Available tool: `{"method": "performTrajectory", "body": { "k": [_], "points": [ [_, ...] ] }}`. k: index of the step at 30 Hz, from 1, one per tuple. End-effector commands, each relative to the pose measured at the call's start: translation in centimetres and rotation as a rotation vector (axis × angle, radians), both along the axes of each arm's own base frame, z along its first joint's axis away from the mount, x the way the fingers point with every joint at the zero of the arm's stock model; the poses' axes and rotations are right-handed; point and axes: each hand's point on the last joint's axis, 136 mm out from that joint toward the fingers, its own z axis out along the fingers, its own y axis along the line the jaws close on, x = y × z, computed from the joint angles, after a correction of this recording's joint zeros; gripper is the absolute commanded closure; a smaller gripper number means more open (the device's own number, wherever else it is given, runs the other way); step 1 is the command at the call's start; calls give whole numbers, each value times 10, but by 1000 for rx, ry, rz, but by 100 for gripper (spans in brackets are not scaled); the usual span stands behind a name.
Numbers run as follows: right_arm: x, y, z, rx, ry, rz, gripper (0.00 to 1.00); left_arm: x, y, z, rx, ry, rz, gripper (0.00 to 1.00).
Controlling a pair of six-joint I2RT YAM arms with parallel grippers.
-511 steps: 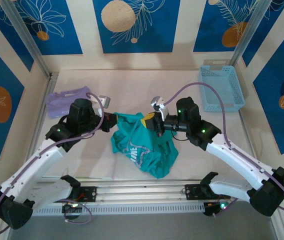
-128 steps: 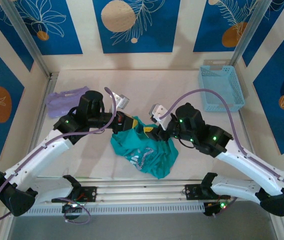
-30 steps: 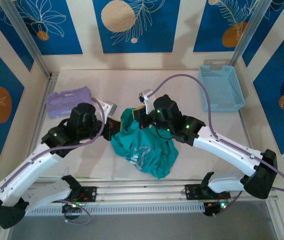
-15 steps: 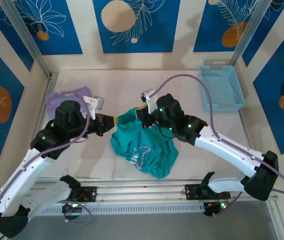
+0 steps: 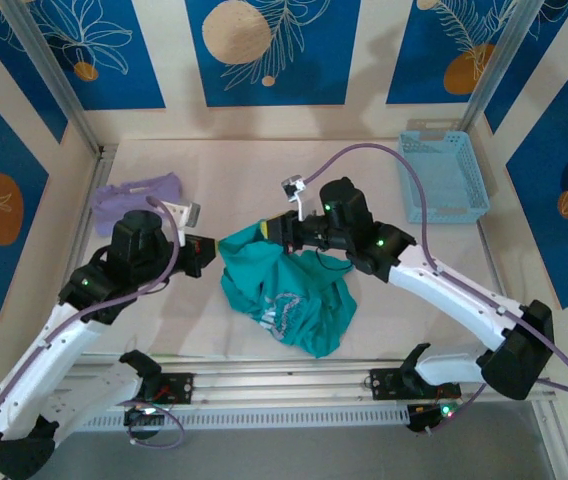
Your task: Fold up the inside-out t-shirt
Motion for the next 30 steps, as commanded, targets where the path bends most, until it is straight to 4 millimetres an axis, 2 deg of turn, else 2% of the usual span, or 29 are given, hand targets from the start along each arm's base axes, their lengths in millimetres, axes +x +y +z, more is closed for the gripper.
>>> {"method": "performTrajectory", "body": {
  "k": [1, 5, 11, 16, 21, 30],
  "points": [
    [2, 14, 19, 74, 29, 6, 100, -5, 1, -9, -2, 3, -21, 93],
    [5, 22, 13, 71, 52, -13, 100, -7, 5, -16, 6, 8, -4, 69],
    [10, 31, 10, 71, 89, -43, 100, -19, 5, -20, -20, 31, -20, 57],
    [14, 36, 7, 66, 97, -58, 100, -26, 4, -31, -13, 70, -24, 54],
    [16, 39, 7, 65, 94, -54, 100, -28, -11, -32, -74, 85, -73, 56],
    [16, 39, 8, 63, 83, -54, 100, -16, -11, -41, -37, 107, -35, 53]
  ]
}}
